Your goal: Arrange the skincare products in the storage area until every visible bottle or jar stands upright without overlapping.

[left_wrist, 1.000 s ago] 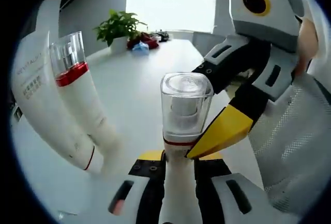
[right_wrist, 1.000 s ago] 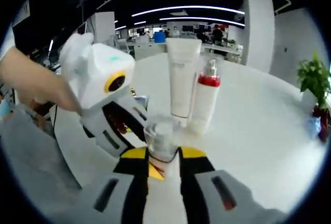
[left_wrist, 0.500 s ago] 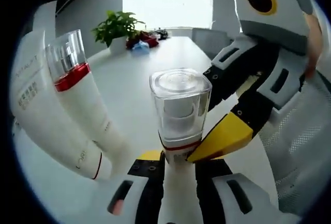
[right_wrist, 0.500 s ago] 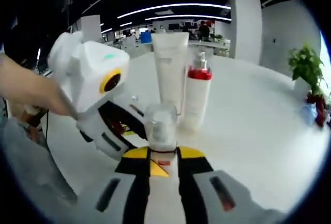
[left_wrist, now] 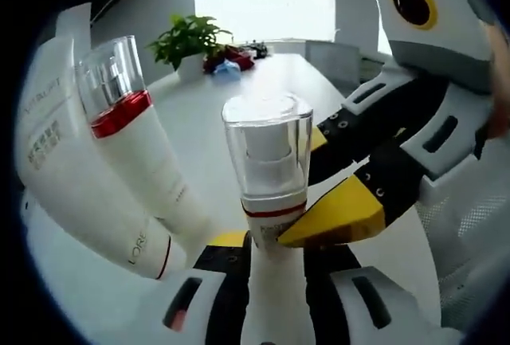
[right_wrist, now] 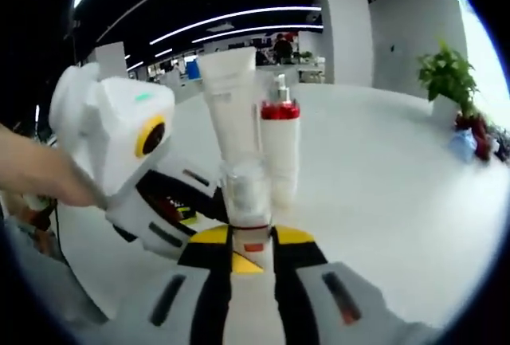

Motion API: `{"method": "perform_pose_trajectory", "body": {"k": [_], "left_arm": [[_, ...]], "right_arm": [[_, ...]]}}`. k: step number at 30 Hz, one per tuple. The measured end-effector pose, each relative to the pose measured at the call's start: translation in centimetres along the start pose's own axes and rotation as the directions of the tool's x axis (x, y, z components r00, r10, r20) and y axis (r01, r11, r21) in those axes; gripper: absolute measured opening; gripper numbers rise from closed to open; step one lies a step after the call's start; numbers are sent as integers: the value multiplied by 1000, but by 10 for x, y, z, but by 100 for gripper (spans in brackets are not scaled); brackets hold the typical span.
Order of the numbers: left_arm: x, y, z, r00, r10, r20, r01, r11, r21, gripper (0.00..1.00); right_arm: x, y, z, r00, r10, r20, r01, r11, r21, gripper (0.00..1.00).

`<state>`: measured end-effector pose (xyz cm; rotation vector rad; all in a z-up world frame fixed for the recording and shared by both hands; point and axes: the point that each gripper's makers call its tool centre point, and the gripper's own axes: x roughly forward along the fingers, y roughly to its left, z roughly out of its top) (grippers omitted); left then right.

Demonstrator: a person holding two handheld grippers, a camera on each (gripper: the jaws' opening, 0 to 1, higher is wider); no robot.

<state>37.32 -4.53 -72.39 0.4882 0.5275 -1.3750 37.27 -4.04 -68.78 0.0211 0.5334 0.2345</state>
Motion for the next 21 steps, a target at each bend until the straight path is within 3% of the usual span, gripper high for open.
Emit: {"method": "perform_pose_trajectory", "body": {"k": [8, 14, 21], "left_arm": [[-3, 14, 3, 997, 77, 11, -77, 997, -8, 22], [1, 14, 2, 997, 72, 16, -72, 997, 5, 18], [2, 22, 1, 997, 74, 23, -74, 997, 19, 18]], "right_arm": [[8, -12, -6, 997, -72, -14, 72, 997, 41, 17], [8, -6, -4, 998, -65, -20, 64, 997, -38, 17], [10, -7, -5, 997, -67, -26, 66, 997, -33, 15]]}}
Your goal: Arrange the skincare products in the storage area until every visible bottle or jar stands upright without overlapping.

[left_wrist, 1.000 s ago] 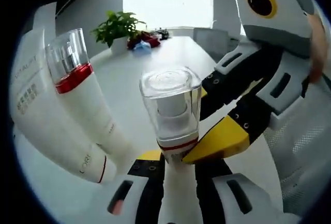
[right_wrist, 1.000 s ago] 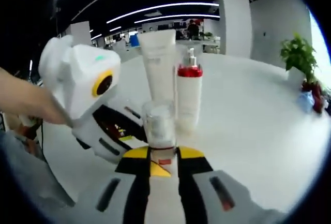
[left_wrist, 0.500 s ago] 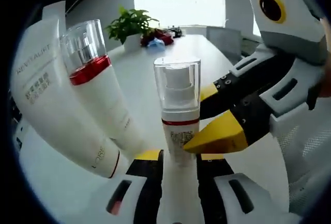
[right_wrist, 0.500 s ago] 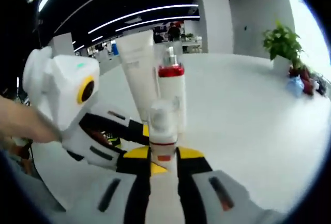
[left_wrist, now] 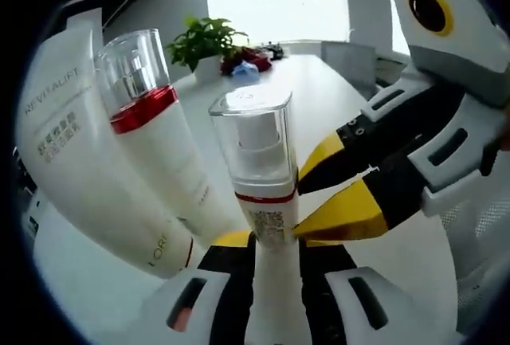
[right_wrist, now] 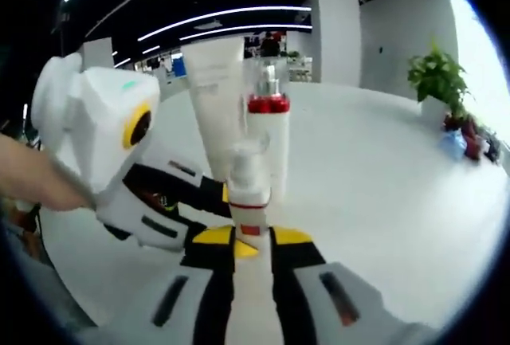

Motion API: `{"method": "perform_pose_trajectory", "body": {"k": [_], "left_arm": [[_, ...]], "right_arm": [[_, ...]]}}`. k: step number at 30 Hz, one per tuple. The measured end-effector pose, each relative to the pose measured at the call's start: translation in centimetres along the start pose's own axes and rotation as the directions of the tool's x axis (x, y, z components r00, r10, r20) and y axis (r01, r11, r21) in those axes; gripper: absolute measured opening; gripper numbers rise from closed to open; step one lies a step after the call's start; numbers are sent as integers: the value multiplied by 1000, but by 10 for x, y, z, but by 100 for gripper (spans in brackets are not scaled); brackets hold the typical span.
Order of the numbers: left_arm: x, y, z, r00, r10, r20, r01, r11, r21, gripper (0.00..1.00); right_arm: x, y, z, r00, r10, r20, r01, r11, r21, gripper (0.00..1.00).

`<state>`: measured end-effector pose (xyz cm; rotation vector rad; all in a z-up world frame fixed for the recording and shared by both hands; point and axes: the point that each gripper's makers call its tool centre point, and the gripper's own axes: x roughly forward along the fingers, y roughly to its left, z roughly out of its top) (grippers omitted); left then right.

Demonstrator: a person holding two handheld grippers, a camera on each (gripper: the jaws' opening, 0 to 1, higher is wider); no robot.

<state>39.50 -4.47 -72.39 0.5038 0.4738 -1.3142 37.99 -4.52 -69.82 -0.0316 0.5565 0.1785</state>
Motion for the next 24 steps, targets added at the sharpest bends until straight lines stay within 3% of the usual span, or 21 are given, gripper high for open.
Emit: {"method": "perform_pose_trajectory", "body": {"k": [4, 10, 16, 24], "left_arm": [[0, 4, 0, 1000, 3, 5, -3, 1000, -5, 17], [2, 7, 3, 1000, 14, 11, -14, 1000, -10, 17], [4, 8, 3, 1000, 6, 18, -6, 1000, -16, 17], [5, 9, 2, 1000, -14, 26, 15, 1000, -15, 17]], "right_arm": [[3, -1, -1, 1000, 1, -5, -1, 1000, 13, 10], [6, 1, 6, 1000, 3, 9, -3, 1000, 8, 16], [11, -13, 7, 1000, -24, 5, 24, 999, 27, 23], [22, -12, 17, 1000, -5, 30, 3, 998, 67, 22]]}}
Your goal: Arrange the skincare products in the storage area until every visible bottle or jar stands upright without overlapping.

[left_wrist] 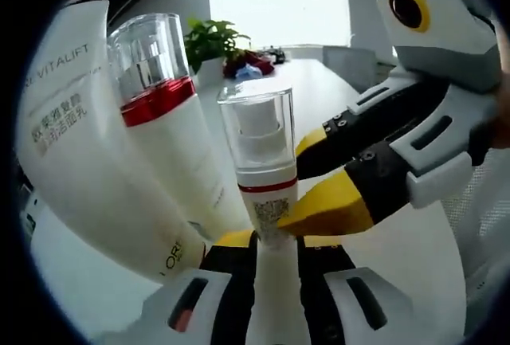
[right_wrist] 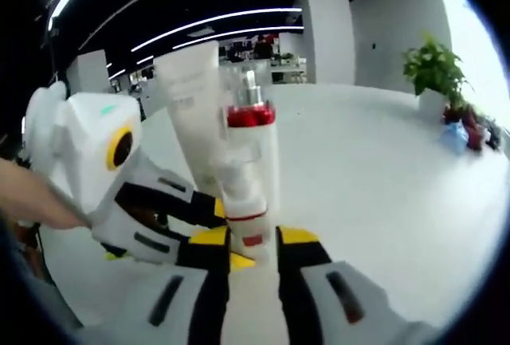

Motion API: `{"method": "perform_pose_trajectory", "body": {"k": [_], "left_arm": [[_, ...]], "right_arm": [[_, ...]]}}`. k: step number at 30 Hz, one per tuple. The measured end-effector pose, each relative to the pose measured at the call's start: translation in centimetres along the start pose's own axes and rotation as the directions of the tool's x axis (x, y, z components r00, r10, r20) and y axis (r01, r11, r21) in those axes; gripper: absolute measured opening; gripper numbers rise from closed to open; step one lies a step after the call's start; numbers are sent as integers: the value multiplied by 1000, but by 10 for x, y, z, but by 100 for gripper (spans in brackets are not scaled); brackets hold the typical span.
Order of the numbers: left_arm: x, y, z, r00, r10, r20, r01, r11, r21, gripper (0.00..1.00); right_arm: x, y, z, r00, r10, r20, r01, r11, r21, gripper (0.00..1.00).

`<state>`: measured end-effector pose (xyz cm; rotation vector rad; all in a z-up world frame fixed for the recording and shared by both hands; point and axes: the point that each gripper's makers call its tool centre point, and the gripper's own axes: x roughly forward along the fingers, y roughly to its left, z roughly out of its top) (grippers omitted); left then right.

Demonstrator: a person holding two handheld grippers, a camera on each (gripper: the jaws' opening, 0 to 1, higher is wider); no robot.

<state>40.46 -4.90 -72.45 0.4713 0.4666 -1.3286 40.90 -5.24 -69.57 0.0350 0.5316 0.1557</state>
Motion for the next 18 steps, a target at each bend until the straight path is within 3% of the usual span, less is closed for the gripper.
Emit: {"method": "perform_pose_trajectory", "body": {"k": [5, 8, 18], "left_arm": [[1, 1, 0, 1000, -4, 2, 4, 1000, 1, 17], [2, 1, -1, 1000, -6, 0, 6, 1000, 0, 17], [2, 1, -4, 1000, -11, -8, 11, 1000, 7, 18]], "right_arm": [[2, 1, -1, 999, -42, -7, 42, 999, 33, 20], [2, 4, -4, 999, -49, -12, 51, 992, 113, 21], [1, 5, -9, 998, -58, -28, 61, 992, 114, 22]]}}
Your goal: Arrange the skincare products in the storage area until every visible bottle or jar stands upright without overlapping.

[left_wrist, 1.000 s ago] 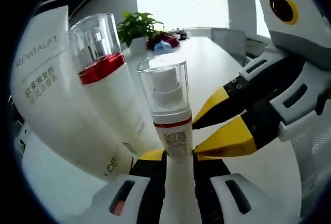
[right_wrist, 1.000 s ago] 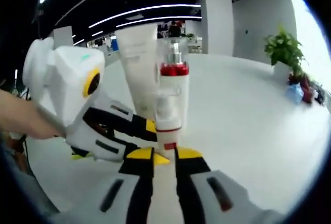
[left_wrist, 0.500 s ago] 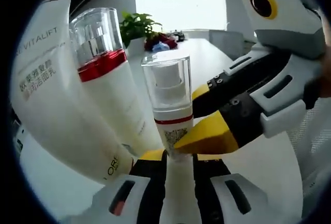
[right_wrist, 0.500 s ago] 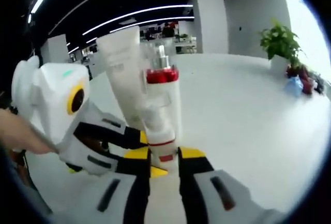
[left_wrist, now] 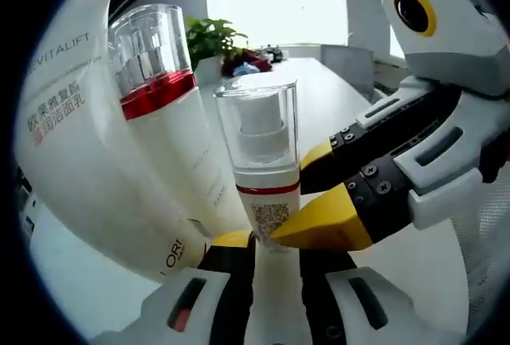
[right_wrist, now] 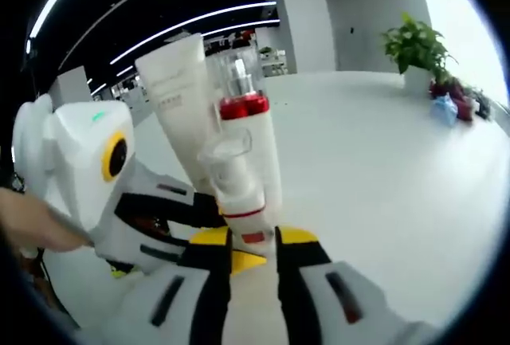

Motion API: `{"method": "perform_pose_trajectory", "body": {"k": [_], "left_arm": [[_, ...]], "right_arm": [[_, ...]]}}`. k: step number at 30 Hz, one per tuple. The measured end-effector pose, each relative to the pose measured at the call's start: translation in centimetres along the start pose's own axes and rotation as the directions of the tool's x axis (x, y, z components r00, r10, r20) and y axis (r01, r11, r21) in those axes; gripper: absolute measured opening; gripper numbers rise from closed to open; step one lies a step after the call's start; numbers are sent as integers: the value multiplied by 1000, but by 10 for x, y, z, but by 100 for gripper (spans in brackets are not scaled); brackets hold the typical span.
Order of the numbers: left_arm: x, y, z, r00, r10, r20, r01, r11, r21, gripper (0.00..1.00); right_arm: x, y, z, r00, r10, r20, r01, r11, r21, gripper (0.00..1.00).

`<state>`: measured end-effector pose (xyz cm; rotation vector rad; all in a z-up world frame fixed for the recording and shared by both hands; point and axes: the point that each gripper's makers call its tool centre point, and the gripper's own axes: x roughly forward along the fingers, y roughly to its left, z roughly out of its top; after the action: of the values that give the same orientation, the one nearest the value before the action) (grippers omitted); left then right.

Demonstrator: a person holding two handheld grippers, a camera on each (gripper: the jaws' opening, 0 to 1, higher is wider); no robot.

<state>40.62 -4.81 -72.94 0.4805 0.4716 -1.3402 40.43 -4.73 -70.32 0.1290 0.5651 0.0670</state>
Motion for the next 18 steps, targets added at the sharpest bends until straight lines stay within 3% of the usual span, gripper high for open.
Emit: {"method": "perform_pose_trajectory", "body": {"k": [18], "left_arm": [[2, -1, 3, 1000, -3, -6, 3, 1000, 15, 20]], "right_arm": [[4, -5, 2, 1000, -21, 3, 21, 1000, -3, 21]]}}
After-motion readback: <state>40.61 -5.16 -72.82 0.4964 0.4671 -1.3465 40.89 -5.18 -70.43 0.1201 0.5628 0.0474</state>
